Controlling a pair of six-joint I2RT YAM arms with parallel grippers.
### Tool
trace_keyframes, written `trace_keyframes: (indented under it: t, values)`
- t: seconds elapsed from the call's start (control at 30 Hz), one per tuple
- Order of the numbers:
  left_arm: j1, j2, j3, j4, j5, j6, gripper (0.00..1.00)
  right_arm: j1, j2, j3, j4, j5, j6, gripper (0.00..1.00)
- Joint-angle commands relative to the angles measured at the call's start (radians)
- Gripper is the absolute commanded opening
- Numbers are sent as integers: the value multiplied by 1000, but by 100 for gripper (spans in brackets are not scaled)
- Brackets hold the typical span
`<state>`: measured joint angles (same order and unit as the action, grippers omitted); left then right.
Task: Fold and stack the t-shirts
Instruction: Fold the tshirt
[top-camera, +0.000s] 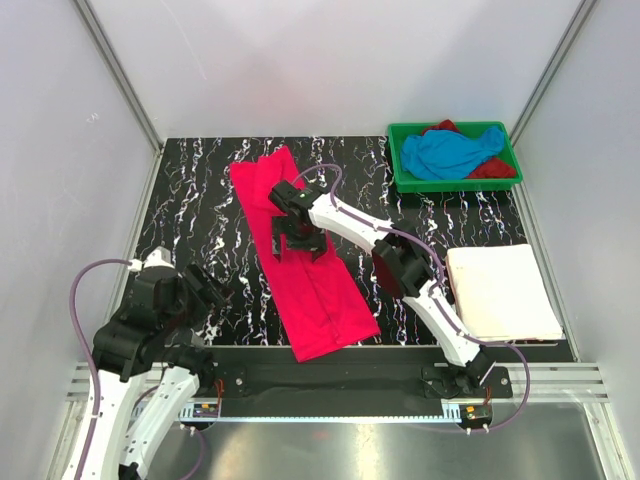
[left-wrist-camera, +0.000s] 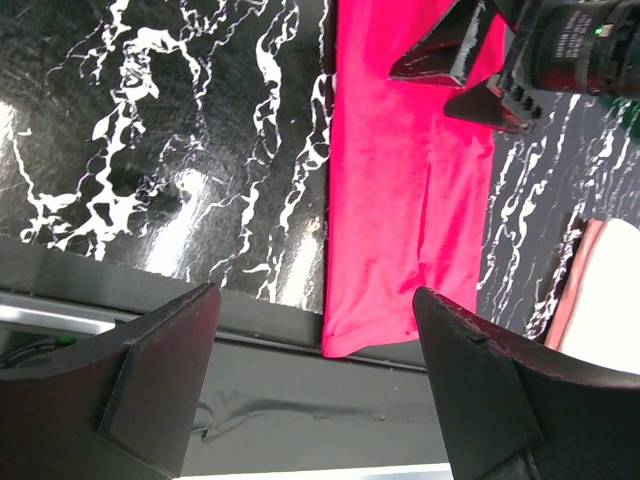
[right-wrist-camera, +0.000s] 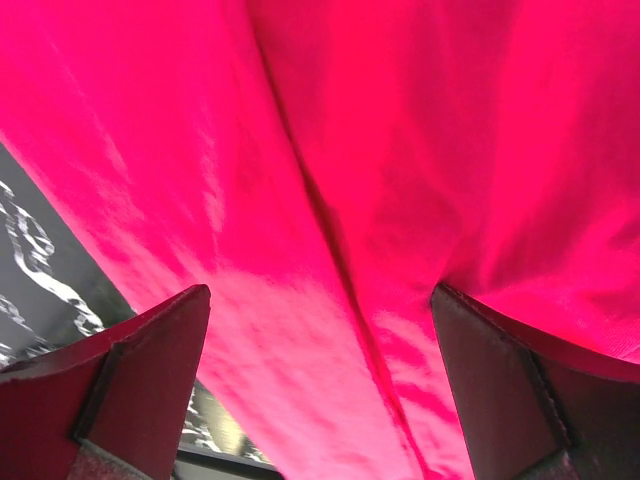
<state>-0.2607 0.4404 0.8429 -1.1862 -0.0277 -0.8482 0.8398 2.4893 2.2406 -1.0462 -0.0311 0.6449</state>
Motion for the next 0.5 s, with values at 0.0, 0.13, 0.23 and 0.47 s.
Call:
trace_keyframes:
  t: [0.0, 0.13, 0.23, 0.47]
  values:
    - [0, 1, 47, 62, 22, -15, 83, 10, 11, 46, 22, 8, 122, 100]
    - [0, -22, 44, 57, 22, -25, 84, 28, -70, 76, -9, 140, -37, 100]
    - [0, -48, 24, 74, 44, -38, 83, 28, -131, 83, 24, 187, -206, 100]
    - [0, -54, 8, 119, 69, -26, 83, 22, 89, 368, 116, 341, -620, 100]
